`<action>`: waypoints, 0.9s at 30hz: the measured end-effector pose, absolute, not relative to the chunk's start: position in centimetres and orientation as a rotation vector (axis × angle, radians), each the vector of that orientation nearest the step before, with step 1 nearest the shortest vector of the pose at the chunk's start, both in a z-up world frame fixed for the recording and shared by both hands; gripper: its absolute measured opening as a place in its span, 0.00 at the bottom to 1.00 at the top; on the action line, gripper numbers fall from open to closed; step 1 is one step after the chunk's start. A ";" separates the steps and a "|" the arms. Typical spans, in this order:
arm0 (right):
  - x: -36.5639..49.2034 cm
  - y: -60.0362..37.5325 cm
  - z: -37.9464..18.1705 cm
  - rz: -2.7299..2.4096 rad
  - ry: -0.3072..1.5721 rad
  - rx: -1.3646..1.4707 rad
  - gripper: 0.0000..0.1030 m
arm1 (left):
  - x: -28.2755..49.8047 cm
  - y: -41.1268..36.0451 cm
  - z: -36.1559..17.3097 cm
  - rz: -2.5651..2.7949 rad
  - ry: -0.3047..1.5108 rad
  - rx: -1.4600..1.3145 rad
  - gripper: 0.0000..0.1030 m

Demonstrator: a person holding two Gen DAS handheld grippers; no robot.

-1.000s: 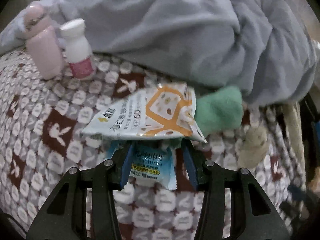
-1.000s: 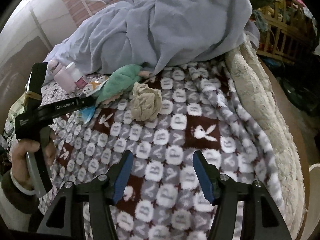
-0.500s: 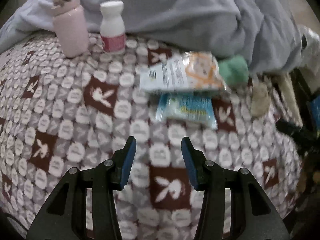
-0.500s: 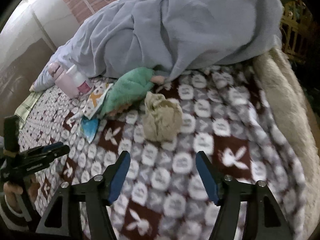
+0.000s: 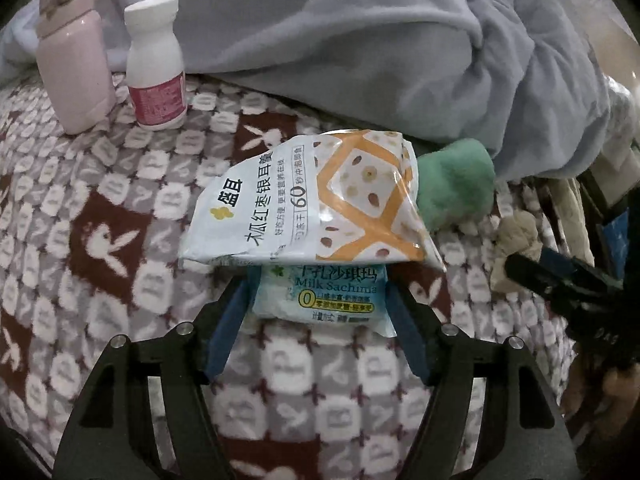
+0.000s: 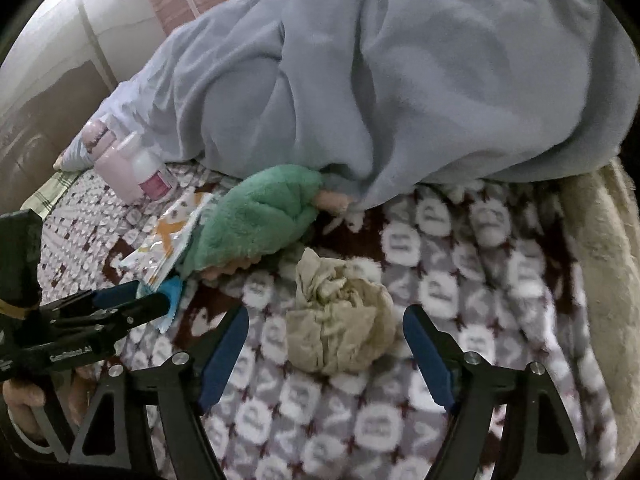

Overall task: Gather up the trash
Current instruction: 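Grasp the blue Milk Sachima packet with the left tool while the right grasps the beige tissue, then carry the Sachima packet and beige tissue to the cream bucket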

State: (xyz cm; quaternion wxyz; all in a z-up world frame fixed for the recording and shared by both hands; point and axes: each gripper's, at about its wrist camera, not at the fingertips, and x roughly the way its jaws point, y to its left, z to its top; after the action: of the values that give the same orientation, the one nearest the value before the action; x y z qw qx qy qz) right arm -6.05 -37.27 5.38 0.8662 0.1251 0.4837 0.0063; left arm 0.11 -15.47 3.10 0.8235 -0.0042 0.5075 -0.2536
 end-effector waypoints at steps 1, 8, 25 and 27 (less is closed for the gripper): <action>-5.6 -37.2 4.9 0.018 1.024 0.267 0.75 | 0.0 -15.5 3.0 -0.539 1.076 -0.005 0.67; -5.7 -36.5 4.4 0.003 1.009 0.237 0.32 | -1.6 -15.8 3.4 -0.564 1.042 0.058 0.53; -17.5 -38.7 10.2 0.027 0.911 0.324 0.28 | -11.8 -19.3 8.2 -0.660 0.979 0.079 0.53; -19.1 -39.2 10.6 0.009 0.907 0.316 0.28 | -13.1 -20.3 8.8 -0.671 0.964 0.092 0.53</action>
State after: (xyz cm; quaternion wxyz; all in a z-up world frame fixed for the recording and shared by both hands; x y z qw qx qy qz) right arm -19.05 -39.22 10.58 0.8870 0.1520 0.4361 0.0043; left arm -13.11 -20.27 8.78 0.8316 0.0433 0.4545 -0.3162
